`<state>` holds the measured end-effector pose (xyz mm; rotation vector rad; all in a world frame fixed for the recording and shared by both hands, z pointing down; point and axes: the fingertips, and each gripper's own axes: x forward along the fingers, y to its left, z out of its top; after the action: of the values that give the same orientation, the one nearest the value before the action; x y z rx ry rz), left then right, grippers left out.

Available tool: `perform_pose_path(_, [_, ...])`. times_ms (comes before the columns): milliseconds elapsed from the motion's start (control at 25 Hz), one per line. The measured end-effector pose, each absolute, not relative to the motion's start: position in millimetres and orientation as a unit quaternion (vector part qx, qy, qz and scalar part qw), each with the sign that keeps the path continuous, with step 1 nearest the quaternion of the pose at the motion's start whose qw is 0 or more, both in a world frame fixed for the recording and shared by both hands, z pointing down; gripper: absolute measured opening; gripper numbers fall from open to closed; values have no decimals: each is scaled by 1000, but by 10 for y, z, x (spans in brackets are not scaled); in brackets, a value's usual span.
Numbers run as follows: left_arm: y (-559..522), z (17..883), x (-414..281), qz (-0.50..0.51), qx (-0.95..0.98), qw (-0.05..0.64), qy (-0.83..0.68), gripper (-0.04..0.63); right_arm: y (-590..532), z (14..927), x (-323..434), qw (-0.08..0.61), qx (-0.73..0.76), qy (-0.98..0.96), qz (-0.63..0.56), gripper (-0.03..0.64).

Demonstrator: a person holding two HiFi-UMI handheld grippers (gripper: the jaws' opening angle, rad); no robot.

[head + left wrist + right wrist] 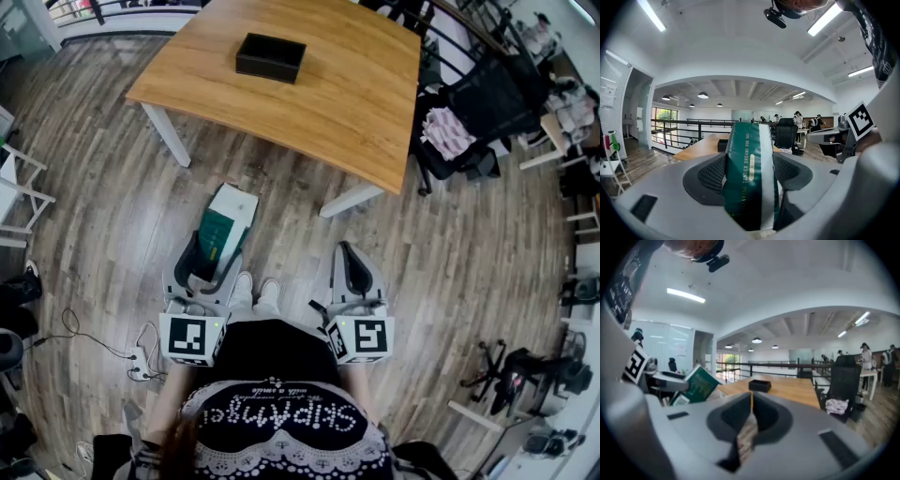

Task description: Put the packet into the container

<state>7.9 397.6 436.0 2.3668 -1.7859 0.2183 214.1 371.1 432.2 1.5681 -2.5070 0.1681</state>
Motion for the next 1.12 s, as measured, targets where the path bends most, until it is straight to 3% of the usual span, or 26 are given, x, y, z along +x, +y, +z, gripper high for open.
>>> perform_pose_path(1120, [4113, 4293, 405, 72, 794, 58, -601, 344, 3869, 4266, 2482, 65, 509, -856, 53, 37])
